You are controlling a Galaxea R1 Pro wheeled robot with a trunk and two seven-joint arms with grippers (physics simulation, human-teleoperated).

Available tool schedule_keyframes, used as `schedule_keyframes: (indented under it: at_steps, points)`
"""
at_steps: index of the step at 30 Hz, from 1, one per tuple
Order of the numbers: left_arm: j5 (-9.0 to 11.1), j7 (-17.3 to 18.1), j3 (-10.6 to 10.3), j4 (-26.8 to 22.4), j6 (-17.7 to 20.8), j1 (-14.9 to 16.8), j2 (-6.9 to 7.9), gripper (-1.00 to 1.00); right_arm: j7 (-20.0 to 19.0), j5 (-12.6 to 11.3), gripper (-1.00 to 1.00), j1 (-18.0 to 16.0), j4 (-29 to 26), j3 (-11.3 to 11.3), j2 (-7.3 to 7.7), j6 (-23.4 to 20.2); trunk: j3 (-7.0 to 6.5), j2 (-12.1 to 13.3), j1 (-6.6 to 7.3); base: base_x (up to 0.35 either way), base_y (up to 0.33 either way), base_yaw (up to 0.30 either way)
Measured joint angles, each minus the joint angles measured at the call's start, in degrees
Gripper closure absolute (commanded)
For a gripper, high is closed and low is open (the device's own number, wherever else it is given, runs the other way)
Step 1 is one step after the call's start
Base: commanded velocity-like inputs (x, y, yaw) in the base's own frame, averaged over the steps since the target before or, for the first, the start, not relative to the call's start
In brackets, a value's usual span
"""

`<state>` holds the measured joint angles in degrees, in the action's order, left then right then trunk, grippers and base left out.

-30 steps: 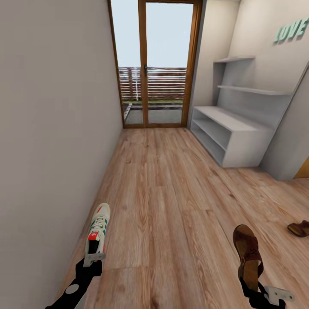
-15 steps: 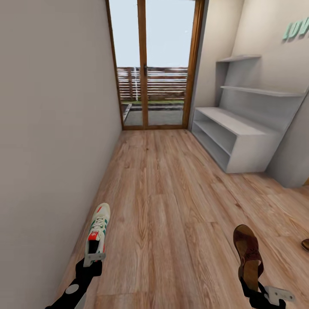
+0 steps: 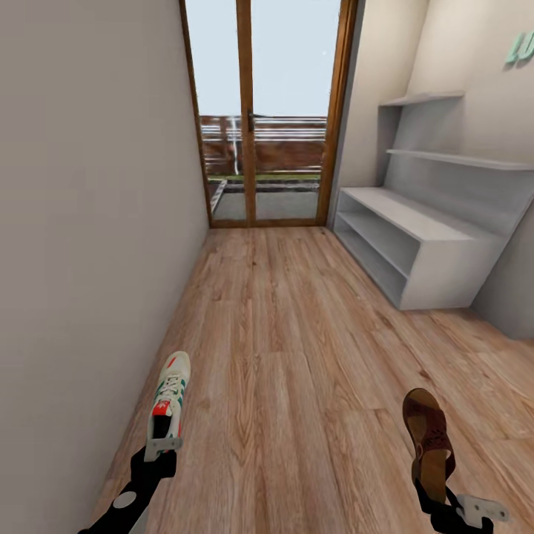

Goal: Pick up the two gym shoes and the two sandals from the corridor floor and place them onto the hallstand (shoe rack) in the corridor, making sure they are on the rack and not on the floor. Arrange them so the two gym shoes are next to each other and the two sandals are next to each other.

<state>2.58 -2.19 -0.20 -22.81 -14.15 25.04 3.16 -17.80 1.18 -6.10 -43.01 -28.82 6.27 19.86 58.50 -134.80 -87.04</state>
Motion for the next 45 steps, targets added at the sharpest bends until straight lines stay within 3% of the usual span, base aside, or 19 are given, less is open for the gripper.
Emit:
schedule_keyframes:
  at_steps: [18, 45]
  points:
    - [0.01, 0.01, 0.00, -0.07, 0.00, 0.03, 0.00, 1.00, 0.11, 0.01, 1.00, 0.00, 0.03, 0.00, -0.02, 0.00, 0.49, 0.00, 0.00, 0.339, -0.008, 0.061]
    - [0.00, 0.07, -0.01, -0.12, 0.00, 0.02, 0.00, 1.00, 0.11, -0.05, 1.00, 0.00, -0.09, -0.09, -0.09, -0.01, 1.56, 0.00, 0.00, 0.298, -0.136, -0.020]
